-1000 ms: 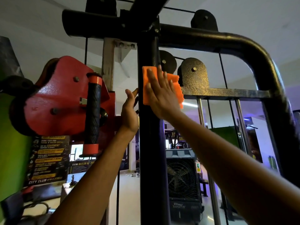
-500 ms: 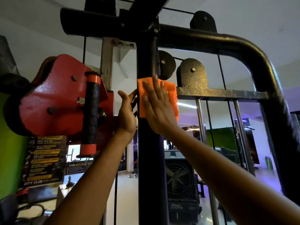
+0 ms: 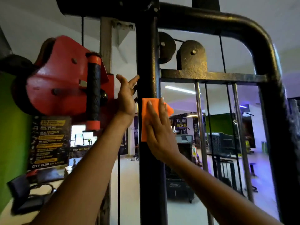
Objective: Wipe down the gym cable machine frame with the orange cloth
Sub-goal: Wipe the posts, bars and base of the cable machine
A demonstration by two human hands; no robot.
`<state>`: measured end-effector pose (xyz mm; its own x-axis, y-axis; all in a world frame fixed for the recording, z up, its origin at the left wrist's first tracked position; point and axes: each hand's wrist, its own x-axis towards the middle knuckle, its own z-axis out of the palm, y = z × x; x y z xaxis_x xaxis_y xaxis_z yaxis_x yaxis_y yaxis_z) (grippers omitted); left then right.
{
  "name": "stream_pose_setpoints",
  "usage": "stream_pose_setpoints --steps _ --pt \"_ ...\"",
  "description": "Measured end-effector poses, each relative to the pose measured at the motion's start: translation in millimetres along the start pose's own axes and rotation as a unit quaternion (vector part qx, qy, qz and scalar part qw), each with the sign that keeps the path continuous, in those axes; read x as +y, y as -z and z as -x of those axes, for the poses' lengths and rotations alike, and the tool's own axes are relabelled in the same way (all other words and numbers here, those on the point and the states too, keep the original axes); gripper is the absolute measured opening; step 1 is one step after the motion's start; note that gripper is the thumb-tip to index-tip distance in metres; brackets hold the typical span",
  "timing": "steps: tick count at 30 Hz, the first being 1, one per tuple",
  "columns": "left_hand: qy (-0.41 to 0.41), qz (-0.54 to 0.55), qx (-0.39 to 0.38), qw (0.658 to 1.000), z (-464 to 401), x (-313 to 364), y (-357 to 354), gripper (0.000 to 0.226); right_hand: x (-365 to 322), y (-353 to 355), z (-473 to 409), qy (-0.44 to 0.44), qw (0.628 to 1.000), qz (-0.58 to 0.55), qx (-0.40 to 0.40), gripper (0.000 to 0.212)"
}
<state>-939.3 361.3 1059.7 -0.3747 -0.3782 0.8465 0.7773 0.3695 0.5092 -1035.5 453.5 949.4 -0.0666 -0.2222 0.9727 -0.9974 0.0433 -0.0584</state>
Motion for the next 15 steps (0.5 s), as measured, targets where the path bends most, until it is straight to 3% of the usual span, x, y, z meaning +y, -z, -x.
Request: stream_pose_setpoints --steps 6,12,15 --pt "0.019 -0.033 -0.004 0.999 19.2 -17.4 7.2 0.068 1.2 4.5 -35.4 -0.033 0.999 -0.004 0.03 0.07" --pt "0.004 -0.085 -0.031 0.996 23.8 -20.4 14.3 0.059 -8.1 -14.5 84.9 -0.052 0.999 0.008 0.001 0.068" --pt "0.01 -0.094 -0.053 0.994 25.7 -19.3 18.5 0.054 -8.0 -11.6 56.1 -0.083 0.996 0.024 0.003 0.065"
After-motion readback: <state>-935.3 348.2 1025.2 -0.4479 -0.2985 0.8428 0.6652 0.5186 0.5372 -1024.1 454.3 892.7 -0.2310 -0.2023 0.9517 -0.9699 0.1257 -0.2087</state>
